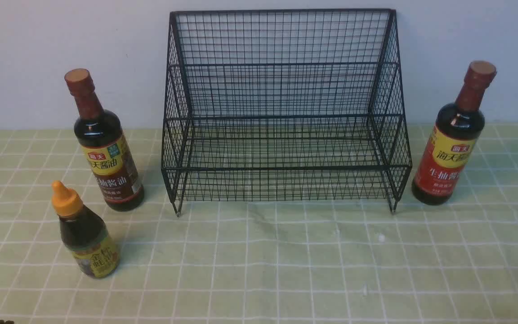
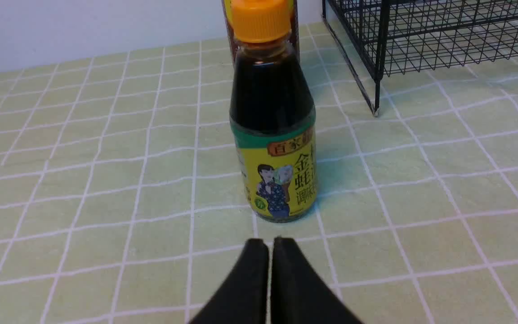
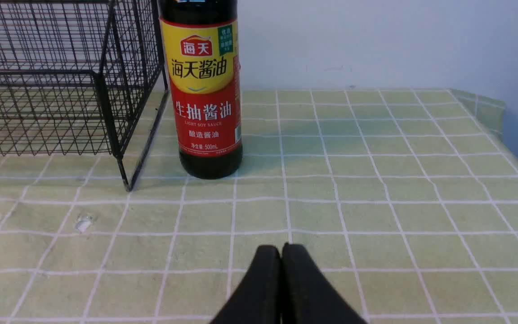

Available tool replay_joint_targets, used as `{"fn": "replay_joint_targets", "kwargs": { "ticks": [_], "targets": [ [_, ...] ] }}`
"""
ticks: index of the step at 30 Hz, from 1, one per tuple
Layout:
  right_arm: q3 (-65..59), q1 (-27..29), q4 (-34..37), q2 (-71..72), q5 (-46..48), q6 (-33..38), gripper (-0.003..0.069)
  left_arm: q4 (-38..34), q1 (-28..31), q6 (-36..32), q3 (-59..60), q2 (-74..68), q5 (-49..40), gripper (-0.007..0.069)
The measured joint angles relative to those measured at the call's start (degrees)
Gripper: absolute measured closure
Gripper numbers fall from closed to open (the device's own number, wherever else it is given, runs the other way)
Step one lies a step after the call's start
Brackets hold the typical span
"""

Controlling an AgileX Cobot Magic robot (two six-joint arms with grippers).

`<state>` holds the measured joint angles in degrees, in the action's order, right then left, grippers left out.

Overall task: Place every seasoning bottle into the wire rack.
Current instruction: Use the left arm to grab the condiment bottle closest to it

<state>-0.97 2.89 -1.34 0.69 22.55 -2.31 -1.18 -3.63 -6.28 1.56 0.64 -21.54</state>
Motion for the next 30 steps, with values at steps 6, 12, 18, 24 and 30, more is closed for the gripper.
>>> {"fn": "replay_joint_targets", "kwargs": {
  "ticks": [6, 12, 18, 24, 30],
  "targets": [
    [0.0, 0.0, 0.0, 0.0, 0.0, 0.0, 0.0673, 0.0, 0.0, 0.0, 0.0, 0.0, 0.0, 0.0631],
    [0.0, 0.0, 0.0, 0.0, 0.0, 0.0, 0.0673, 0.0, 0.0, 0.0, 0.0, 0.0, 0.0, 0.0631],
    [0.0, 0.0, 0.0, 0.0, 0.0, 0.0, 0.0673, 0.65, 0.0, 0.0, 0.0, 0.0, 0.06, 0.0631],
    [0.0, 0.0, 0.0, 0.0, 0.0, 0.0, 0.0673, -4.54, 0.0, 2.67, 0.11, 0.0, 8.24, 0.0631],
    [0.0, 0.0, 0.0, 0.0, 0.0, 0.0, 0.0673, -10.94, 0.0, 5.22, 0.11, 0.0, 27.0, 0.0631]
  ]
}}
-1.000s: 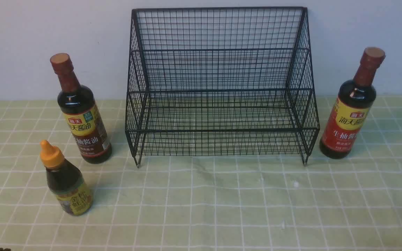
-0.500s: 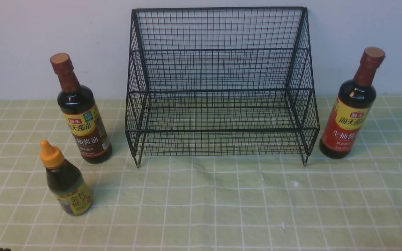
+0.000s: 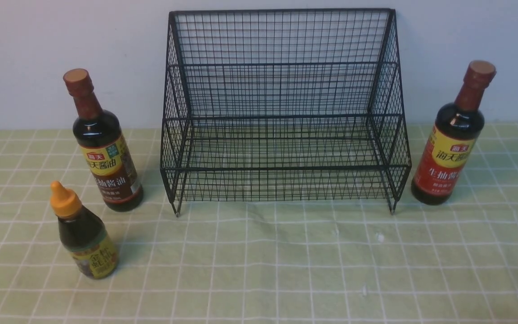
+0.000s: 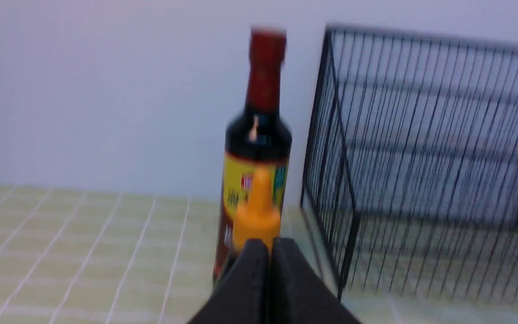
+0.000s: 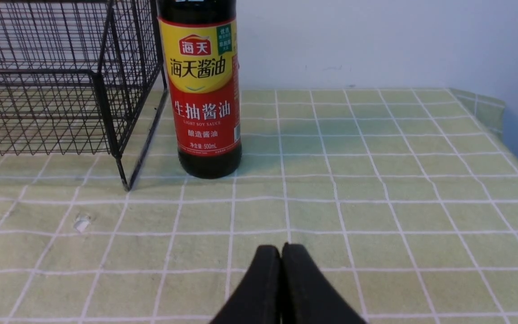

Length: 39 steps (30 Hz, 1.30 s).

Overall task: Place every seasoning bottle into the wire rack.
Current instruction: Use the left arm to grab the condiment bottle closest to it

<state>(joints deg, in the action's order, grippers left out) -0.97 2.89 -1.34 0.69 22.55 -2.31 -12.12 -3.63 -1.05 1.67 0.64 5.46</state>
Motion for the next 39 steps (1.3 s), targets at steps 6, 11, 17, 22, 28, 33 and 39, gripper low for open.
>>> {"fn": "replay_joint_targets", "kwargs": {
  "ticks": [6, 11, 17, 22, 28, 33, 39],
  "targets": [
    [0.0, 0.0, 0.0, 0.0, 0.0, 0.0, 0.0673, 2.1, 0.0, 2.66, 0.0, -6.73, 15.71, 0.0631],
    [0.0, 0.0, 0.0, 0.0, 0.0, 0.0, 0.0673, 9.54, 0.0, 9.47, -0.77, -20.8, 17.06, 0.0578],
    [0.0, 0.0, 0.0, 0.0, 0.0, 0.0, 0.0673, 21.54, 0.0, 14.98, -7.09, -39.52, 23.0, 0.037],
    [0.0, 0.0, 0.0, 0.0, 0.0, 0.0, 0.0673, 23.23, 0.0, 15.16, -13.34, -54.71, 24.2, 0.0162],
    [0.0, 0.0, 0.0, 0.0, 0.0, 0.0, 0.0673, 20.59, 0.0, 13.34, -16.36, -67.38, 30.85, 0.0067],
    [0.0, 0.0, 0.0, 0.0, 0.0, 0.0, 0.0673, 15.58, 0.0, 11.53, -16.66, -77.31, 41.37, 0.0083],
    [0.0, 0.0, 0.0, 0.0, 0.0, 0.0, 0.0673, 17.16, 0.0, 11.3, -16.66, -81.62, 46.25, 0.0349]
  ]
}}
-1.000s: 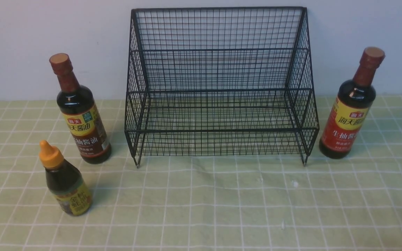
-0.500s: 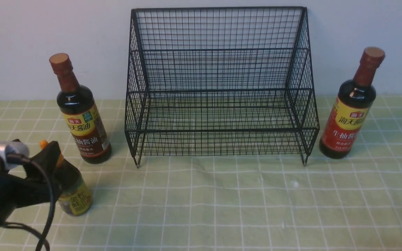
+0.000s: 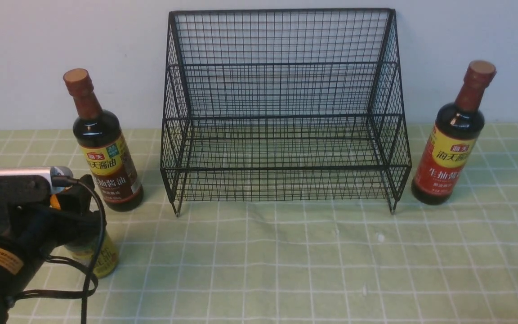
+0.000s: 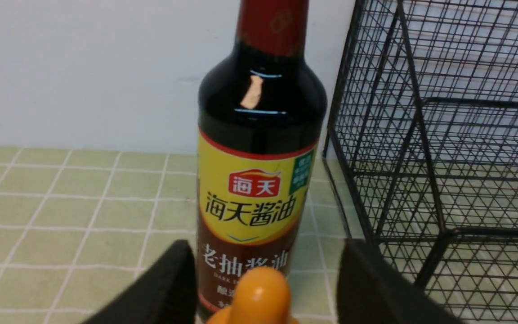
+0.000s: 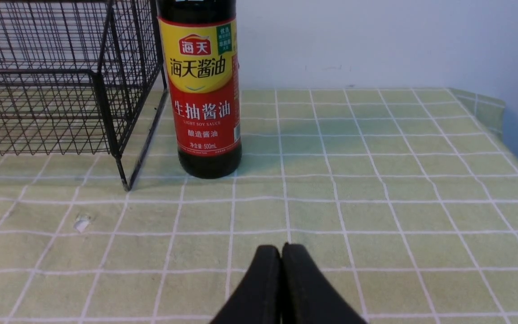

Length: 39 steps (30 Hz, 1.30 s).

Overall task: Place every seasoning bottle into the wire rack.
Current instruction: Use the left arm to grab the condiment bottle closest to it, then use the left arm to put the condiment bottle back on the shelf

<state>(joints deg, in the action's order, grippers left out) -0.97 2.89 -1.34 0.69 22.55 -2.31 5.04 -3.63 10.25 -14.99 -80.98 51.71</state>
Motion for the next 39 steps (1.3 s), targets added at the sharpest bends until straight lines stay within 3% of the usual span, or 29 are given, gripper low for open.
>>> {"fn": "replay_joint_targets", "kwargs": {
  "ticks": [1, 10, 18, 26, 39],
  "targets": [
    [0.0, 0.0, 0.0, 0.0, 0.0, 0.0, 0.0673, 1.68, 0.0, -0.19, 0.0, 0.0, 0.23, 0.0376],
    [0.0, 0.0, 0.0, 0.0, 0.0, 0.0, 0.0673, 13.6, 0.0, 8.33, -1.02, 10.83, -1.17, 0.0369],
    [0.0, 0.0, 0.0, 0.0, 0.0, 0.0, 0.0673, 26.62, -2.78, 21.38, -18.0, 14.94, -10.78, 0.0369],
    [0.0, 0.0, 0.0, 0.0, 0.0, 0.0, 0.0673, 29.41, -8.41, 21.67, -30.97, 6.35, -16.16, 0.0369],
    [0.0, 0.0, 0.0, 0.0, 0.0, 0.0, 0.0673, 29.85, -9.76, 21.69, -41.65, -15.74, -11.49, 0.0372]
  ]
}}
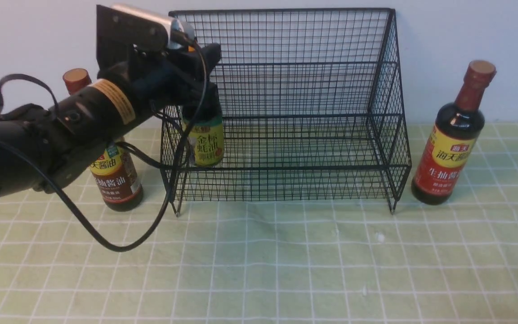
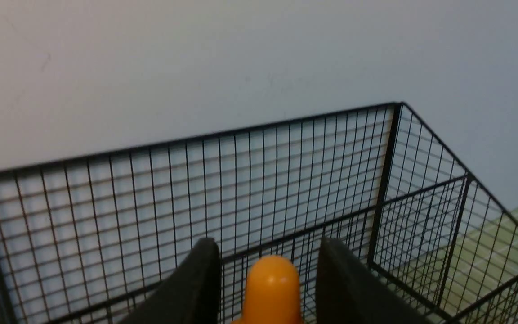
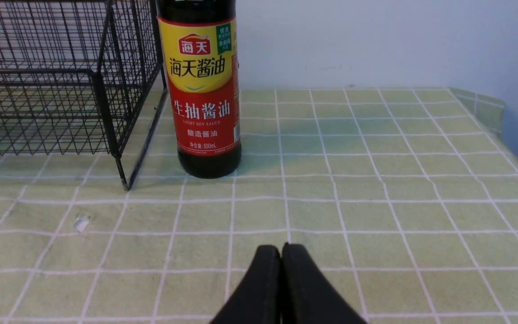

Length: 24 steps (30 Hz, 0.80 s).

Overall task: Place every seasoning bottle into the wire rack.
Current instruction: Use the left arm to put the condiment bottle back on the shelf

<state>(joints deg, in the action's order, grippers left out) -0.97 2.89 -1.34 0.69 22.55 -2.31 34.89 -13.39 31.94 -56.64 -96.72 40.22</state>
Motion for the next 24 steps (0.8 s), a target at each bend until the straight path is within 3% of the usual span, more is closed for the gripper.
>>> {"fn": "replay_joint_targets", "kwargs": {
  "ticks": [10, 18, 24],
  "targets": [
    [0.0, 0.0, 0.0, 0.0, 0.0, 0.0, 0.0673, 1.91, -0.64, 2.38, -0.08, -3.61, -4.18, 0.0371],
    [0.0, 0.0, 0.0, 0.0, 0.0, 0.0, 0.0673, 10.02, -0.88, 12.18, -0.64, -1.98, -7.23, 0.0231],
    [0.0, 0.0, 0.0, 0.0, 0.0, 0.0, 0.0673, 12.91, -0.88, 13.57, -0.64, 6.96, -17.97, 0.0218]
  ]
}}
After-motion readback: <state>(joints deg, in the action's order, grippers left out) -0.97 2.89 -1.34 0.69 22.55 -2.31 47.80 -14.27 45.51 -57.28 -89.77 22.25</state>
